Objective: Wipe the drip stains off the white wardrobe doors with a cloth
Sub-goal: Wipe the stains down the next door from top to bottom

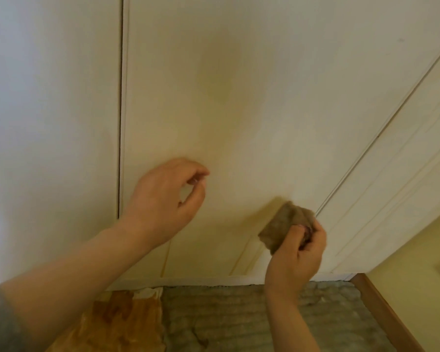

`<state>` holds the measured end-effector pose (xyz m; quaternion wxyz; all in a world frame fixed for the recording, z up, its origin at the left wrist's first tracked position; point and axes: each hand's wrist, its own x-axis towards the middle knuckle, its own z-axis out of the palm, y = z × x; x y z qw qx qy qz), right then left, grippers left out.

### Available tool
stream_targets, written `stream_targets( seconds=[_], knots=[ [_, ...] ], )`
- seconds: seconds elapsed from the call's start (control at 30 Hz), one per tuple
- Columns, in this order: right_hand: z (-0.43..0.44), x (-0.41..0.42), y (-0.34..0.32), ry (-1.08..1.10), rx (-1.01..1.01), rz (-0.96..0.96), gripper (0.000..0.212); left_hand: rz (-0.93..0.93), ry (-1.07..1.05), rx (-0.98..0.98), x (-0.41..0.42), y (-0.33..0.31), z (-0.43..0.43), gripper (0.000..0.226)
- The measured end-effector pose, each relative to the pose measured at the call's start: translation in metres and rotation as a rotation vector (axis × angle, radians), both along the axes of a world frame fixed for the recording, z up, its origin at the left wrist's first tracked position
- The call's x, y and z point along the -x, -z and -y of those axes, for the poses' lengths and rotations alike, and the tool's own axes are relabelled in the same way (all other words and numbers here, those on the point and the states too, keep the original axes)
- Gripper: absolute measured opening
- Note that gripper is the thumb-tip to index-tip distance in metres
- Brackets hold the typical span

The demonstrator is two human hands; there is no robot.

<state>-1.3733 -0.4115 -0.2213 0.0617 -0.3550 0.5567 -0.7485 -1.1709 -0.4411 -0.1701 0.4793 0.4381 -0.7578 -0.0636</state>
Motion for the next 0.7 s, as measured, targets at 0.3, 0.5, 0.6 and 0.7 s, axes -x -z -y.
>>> stream_targets(
  seconds=[0.3,0.5,0.6,0.7],
  knots=[
    [0.061,0.007,-0.034,0.093,0.183,-0.351,0.022,0.374,-0.428,0.502,-0.034,0.02,0.024,0.06],
    [0.088,0.005,0.021,0.261,0.064,-0.201,0.03,0.524,-0.566,0.449,-0.043,0.039,0.039,0.077],
    [0.091,0.023,0.056,0.378,-0.174,0.086,0.021,0.555,-0.605,0.467,-0.043,0.04,0.045,0.083],
    [0.08,0.035,0.067,0.368,-0.322,0.273,0.024,0.566,-0.611,0.489,-0.043,0.043,0.048,0.087]
  ],
)
